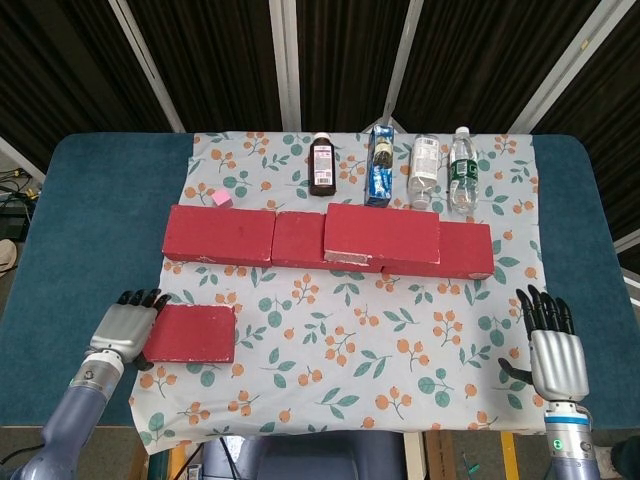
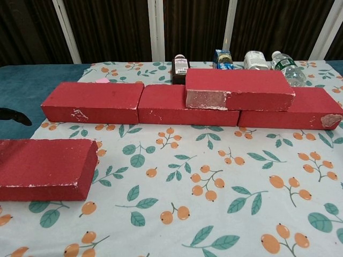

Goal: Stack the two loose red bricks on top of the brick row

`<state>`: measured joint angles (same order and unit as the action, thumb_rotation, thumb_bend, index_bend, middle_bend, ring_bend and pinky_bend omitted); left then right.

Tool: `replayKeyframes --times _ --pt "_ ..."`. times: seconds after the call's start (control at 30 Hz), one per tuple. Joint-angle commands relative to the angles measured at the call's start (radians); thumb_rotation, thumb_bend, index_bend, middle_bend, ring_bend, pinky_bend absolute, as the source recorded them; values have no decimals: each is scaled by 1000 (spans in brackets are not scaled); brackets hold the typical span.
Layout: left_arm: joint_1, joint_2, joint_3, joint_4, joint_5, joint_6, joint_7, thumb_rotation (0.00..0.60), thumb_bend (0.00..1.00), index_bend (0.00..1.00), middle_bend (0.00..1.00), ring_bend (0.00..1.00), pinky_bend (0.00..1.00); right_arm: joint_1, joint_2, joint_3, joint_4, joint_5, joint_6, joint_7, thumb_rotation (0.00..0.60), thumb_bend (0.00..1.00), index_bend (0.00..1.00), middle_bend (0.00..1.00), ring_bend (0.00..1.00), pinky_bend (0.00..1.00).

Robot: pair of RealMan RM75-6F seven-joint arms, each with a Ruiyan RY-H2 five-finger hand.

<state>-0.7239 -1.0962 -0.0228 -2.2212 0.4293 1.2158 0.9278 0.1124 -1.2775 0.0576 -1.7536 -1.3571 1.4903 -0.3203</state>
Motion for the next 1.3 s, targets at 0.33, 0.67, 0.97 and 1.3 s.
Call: replayKeyframes --times 0.33,0.67,0.97,1.3 --pt "1 -59 33 71 21 5 -30 600 0 0 0 0 0 2 -7 5 0 9 -18 -10 600 150 0 0 0 0" --pt "1 -78 54 90 49 31 -29 600 0 0 0 0 0 1 -10 7 -2 10 -22 -14 600 150 0 0 0 0" --pt "-4 -104 65 113 48 31 -29 600 0 0 0 0 0 -2 -18 16 -2 17 -18 -15 600 150 0 0 0 0" --pt "-8 -124 66 140 47 39 -34 600 0 0 0 0 0 -3 -23 16 -5 17 -22 -23 600 150 0 0 0 0"
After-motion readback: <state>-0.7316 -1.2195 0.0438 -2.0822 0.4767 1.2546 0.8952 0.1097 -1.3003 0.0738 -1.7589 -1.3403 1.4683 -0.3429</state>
